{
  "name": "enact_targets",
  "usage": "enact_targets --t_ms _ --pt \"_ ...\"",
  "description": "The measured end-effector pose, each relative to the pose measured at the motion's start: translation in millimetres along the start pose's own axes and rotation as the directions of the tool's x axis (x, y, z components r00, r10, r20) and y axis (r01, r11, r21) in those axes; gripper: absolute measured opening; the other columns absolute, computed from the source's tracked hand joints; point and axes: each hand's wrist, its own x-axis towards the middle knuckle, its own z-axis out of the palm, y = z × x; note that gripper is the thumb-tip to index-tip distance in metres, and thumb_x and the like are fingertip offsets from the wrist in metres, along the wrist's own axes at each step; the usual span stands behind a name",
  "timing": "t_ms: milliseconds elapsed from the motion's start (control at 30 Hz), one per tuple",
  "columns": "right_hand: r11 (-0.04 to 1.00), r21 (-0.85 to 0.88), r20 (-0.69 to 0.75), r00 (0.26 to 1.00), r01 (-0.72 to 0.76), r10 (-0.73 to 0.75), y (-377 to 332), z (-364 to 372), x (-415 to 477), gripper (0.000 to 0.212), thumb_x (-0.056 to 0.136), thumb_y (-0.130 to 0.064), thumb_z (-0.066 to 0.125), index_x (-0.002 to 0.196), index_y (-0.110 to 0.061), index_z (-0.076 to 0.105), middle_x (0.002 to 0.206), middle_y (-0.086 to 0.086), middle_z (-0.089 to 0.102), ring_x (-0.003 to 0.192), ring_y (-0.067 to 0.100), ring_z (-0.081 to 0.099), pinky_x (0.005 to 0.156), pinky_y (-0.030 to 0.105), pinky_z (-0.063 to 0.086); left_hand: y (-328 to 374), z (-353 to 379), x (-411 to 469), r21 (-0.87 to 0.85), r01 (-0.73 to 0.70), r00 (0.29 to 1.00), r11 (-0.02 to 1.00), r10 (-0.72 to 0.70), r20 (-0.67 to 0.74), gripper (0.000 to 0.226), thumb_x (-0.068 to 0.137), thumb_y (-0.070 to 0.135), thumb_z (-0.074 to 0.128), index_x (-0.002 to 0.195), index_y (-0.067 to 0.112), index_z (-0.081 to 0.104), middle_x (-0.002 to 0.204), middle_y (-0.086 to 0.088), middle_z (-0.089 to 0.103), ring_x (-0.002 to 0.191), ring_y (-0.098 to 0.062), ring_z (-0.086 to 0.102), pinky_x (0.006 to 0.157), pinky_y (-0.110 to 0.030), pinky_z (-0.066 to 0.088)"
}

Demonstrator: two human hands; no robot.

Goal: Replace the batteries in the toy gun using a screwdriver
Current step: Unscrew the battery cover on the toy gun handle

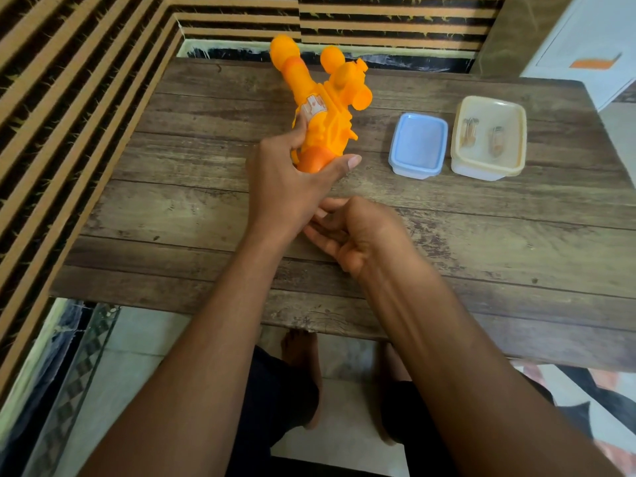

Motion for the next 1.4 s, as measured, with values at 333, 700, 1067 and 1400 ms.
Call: enact_targets --t_ms 333,700,1067,1400 --pt "1.0 0.017 -0.048 0.999 0.016 -0.015 -1.7 0.3 -2.5 0.048 0.08 0.028 0.032 0.107 0.006 0.066 0.073 0.007 0.072 0.064 0.015 0.067 0.062 0.032 0.063 -0.3 4.0 -1.0 0.077 -0.113 0.993 0.991 0.112 0.023 0.089 0.075 0.052 0.091 0.148 0.011 0.059 0.06 0.017 0.047 0.053 0.006 0.045 0.052 -0.011 0.031" --pt "0.996 0.069 0.014 0.998 0.062 -0.063 -2.1 -2.0 -2.4 0.045 0.083 0.024 0.039 0.121 0.012 0.06 0.075 0.014 0.076 0.062 0.022 0.075 0.058 0.034 0.065 0.7 3.0 -1.4 0.094 -0.132 0.991 0.987 0.133 0.0 0.094 0.074 0.054 0.09 0.151 0.012 0.055 0.073 0.01 0.055 0.062 0.011 0.045 0.056 -0.004 0.031" --pt "0.996 0.089 0.144 0.989 0.02 -0.033 1.6 -6.5 -0.1 0.037 0.089 0.023 0.038 0.095 0.007 0.07 0.091 0.015 0.073 0.084 0.021 0.071 0.075 0.031 0.062 0.7 -0.8 0.7 0.142 -0.131 0.989 0.981 0.139 -0.049 0.082 0.074 0.062 0.086 0.141 0.02 0.066 0.075 0.012 0.054 0.072 -0.02 0.057 0.058 -0.013 0.03" --pt "0.989 0.146 0.148 0.989 -0.012 -0.01 1.4 -7.0 2.6 0.033 0.09 0.023 0.04 0.102 0.011 0.069 0.099 0.019 0.075 0.087 0.024 0.074 0.076 0.034 0.064 -0.9 -1.3 1.8 0.132 -0.147 0.982 0.98 0.161 -0.101 0.092 0.074 0.063 0.085 0.15 0.018 0.058 0.095 0.004 0.071 0.082 -0.007 0.058 0.064 -0.014 0.036"
